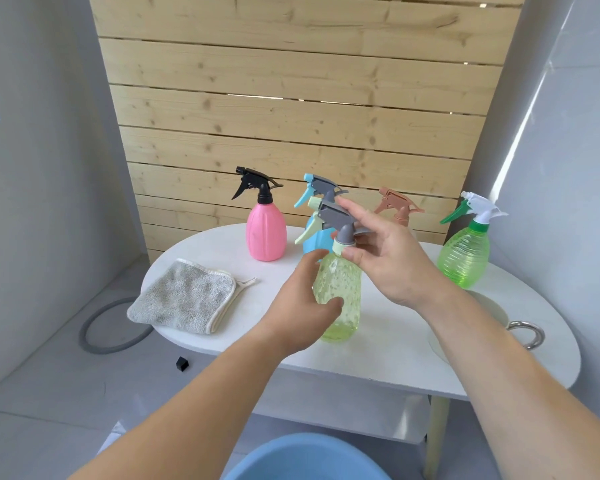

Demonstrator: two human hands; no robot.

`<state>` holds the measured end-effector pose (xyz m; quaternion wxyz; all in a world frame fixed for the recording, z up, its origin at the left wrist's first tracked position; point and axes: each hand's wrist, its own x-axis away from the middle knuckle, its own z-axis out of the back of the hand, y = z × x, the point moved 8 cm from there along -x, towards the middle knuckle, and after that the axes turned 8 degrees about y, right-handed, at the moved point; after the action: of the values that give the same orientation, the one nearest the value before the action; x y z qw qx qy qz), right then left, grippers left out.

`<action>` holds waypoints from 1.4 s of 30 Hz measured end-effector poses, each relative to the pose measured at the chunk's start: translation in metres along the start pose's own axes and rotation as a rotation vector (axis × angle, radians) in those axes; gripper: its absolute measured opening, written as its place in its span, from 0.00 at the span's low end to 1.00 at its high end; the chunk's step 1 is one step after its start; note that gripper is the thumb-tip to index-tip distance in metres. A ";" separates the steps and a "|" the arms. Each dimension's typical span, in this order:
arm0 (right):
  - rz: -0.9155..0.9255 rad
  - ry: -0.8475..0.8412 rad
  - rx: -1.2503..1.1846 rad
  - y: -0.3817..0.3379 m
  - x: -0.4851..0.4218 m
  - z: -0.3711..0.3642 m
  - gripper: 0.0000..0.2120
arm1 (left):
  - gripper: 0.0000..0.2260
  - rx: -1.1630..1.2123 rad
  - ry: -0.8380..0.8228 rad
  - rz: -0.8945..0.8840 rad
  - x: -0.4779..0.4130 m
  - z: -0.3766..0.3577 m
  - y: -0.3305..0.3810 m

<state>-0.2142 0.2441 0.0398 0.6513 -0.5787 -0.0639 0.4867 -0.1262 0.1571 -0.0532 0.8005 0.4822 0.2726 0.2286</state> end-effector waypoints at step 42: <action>0.028 0.160 0.088 0.009 0.007 0.009 0.30 | 0.33 0.096 0.114 0.000 -0.001 -0.004 0.000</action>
<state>-0.2212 0.2542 0.0319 0.6723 -0.5873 0.0181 0.4503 -0.1294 0.1591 -0.0548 0.7597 0.5062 0.3285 0.2425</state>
